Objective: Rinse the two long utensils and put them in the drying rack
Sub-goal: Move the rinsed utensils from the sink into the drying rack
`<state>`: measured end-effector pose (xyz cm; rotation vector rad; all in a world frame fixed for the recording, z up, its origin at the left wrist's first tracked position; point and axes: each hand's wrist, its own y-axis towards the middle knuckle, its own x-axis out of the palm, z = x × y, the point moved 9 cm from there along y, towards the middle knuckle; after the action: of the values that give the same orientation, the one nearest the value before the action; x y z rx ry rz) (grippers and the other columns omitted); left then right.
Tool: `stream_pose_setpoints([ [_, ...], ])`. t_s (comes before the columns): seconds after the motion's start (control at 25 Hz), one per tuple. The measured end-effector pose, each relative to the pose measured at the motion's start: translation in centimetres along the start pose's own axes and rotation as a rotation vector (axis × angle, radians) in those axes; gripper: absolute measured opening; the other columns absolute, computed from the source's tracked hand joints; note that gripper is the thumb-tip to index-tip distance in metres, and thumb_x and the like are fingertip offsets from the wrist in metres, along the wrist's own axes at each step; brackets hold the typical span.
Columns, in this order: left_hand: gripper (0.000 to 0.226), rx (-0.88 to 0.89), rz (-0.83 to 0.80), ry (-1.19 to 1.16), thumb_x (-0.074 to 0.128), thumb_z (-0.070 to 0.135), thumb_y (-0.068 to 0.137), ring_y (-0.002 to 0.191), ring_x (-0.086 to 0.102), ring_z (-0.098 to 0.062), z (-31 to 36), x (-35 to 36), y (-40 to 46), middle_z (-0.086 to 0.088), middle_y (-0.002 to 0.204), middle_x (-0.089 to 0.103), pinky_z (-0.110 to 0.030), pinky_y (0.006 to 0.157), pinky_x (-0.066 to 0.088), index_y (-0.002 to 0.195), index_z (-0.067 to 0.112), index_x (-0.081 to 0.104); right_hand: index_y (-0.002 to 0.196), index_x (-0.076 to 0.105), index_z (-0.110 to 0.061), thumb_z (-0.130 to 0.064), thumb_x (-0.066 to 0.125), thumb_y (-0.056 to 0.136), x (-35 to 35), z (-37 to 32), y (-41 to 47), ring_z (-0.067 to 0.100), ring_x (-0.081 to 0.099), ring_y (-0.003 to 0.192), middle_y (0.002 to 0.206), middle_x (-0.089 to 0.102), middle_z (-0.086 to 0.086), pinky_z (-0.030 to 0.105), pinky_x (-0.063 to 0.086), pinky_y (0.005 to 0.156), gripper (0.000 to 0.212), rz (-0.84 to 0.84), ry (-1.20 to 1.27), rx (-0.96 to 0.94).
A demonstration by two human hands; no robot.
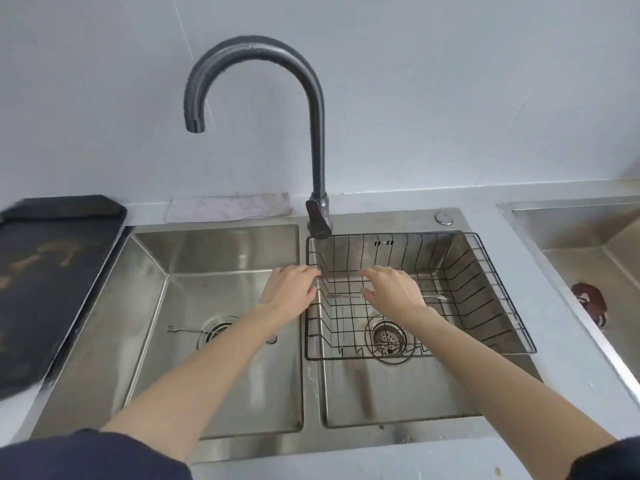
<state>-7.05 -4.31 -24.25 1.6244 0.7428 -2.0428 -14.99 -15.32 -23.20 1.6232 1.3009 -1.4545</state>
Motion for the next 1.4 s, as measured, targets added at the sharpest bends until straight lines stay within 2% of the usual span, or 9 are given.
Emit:
stream_pose_setpoints([
  [0.16,0.045,-0.073,-0.035,0.045,0.04,0.021,0.095,0.132,0.043,-0.021,-4.1,-0.3,-3.3,-0.001,0.144,0.047,-0.036,0.109,0.031,0.139,0.019,0.039,0.13,0.049,-0.015,-0.023,0.045,0.095,0.8,-5.3,-0.1,0.03,0.055,0.116,0.127,0.059,0.009,0.039,0.045,0.094,0.036,-0.008,0.03,-0.063],
  [0.48,0.05,-0.157,-0.145,0.088,0.04,0.026,0.095,0.135,0.038,-0.02,-13.4,0.9,-7.7,-0.002,0.148,0.04,-0.039,0.112,0.027,0.143,0.018,0.029,0.137,0.04,-0.017,-0.023,0.046,0.095,4.7,-14.3,1.0,0.029,0.045,0.127,0.139,0.05,0.005,0.039,0.036,0.104,0.043,-0.087,0.052,-0.123],
  [0.84,0.062,-0.165,-0.322,0.051,0.044,0.035,0.093,0.14,0.031,-0.024,-20.7,5.2,-8.7,-0.006,0.153,0.031,-0.043,0.114,0.026,0.147,0.016,0.02,0.137,0.041,-0.016,-0.022,0.046,0.094,11.2,-18.5,4.0,0.027,0.042,0.128,0.138,0.049,0.008,0.039,0.03,0.11,0.044,-0.227,0.017,-0.07],
  [1.4,0.045,-0.171,-0.452,-0.068,0.046,0.025,0.093,0.127,0.043,-0.028,-25.6,12.6,-6.1,-0.009,0.138,0.047,-0.043,0.105,0.035,0.136,0.014,0.041,0.127,0.05,-0.008,-0.009,0.04,0.093,20.2,-21.3,8.4,0.033,0.046,0.122,0.129,0.052,0.014,0.04,0.037,0.102,0.035,-0.465,-0.033,0.005],
])
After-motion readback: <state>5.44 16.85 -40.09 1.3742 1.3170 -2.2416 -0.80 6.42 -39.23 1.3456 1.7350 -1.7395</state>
